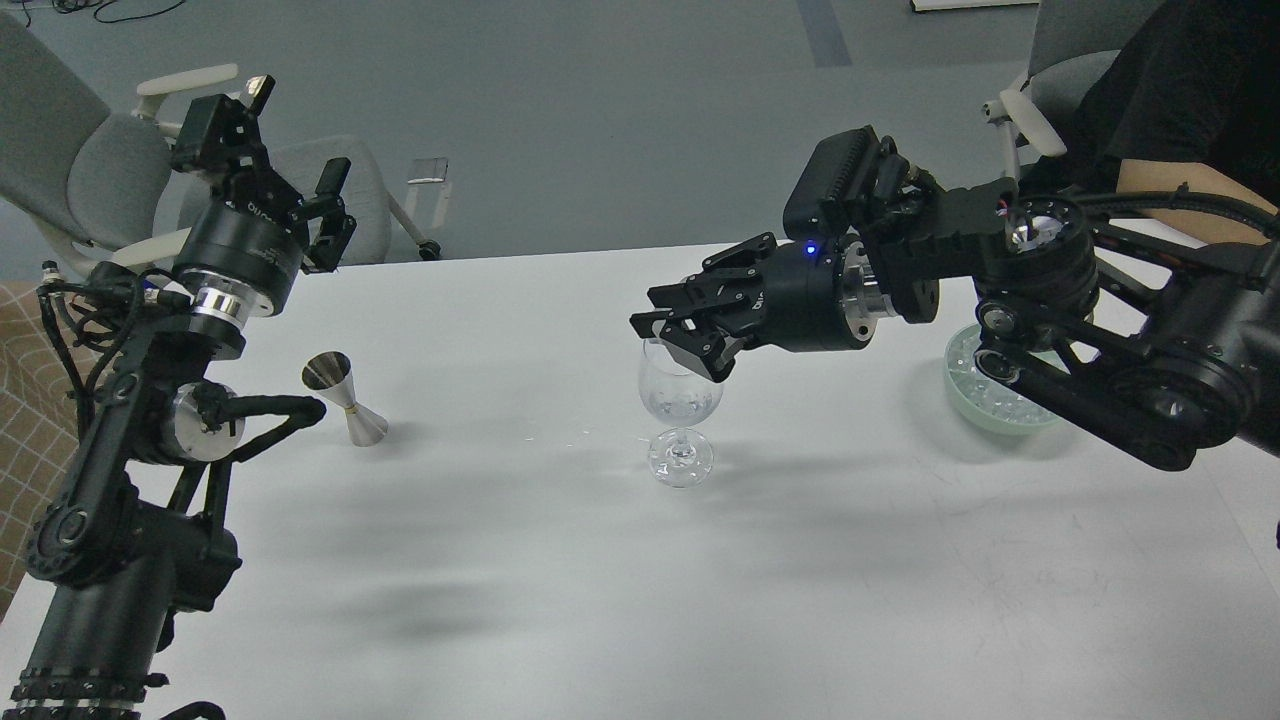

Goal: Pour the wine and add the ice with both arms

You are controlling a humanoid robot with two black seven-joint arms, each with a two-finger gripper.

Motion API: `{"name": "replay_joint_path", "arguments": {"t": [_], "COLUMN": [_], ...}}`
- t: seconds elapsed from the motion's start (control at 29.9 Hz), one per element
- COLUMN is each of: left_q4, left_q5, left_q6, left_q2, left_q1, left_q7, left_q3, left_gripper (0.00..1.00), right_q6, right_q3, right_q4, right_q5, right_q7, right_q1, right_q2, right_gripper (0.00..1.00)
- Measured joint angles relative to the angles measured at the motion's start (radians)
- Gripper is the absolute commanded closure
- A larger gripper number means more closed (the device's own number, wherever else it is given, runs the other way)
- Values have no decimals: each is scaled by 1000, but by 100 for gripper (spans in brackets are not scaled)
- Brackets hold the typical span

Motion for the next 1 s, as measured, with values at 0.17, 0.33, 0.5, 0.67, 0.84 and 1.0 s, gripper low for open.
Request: {"name": "replay_joint_path", "arguments": {"t": [0.17, 0.33, 0.5, 0.67, 0.84, 1.0], "left_q4": [0, 2, 6, 12, 17, 66], "left_q5": [0, -2, -2, -3, -4, -6], "left_q6": [0, 0, 0, 6, 12, 12], "left_q2": [1, 1, 1, 1, 4, 22], "left_q1": [-1, -5, -7, -13, -27, -64], "left_q7": [0, 0, 0, -6, -6, -1], "left_q3": [0, 0, -2, -3, -1, 1], "left_gripper": [2, 2, 2, 2, 2, 2], "right_q6": [0, 0, 0, 0, -17, -100], "right_q3": [1, 47, 188, 350, 543, 628], "right_q4": [1, -4, -85, -263, -479, -686], "right_q5": [1, 11, 18, 18, 43, 205], "right_q7": [0, -3, 1, 4, 0, -3], "right_q1": [1, -4, -10, 11, 38, 83], "right_q2": [0, 11, 46, 99, 188, 243], "right_gripper": [32, 0, 0, 0, 2, 2]}}
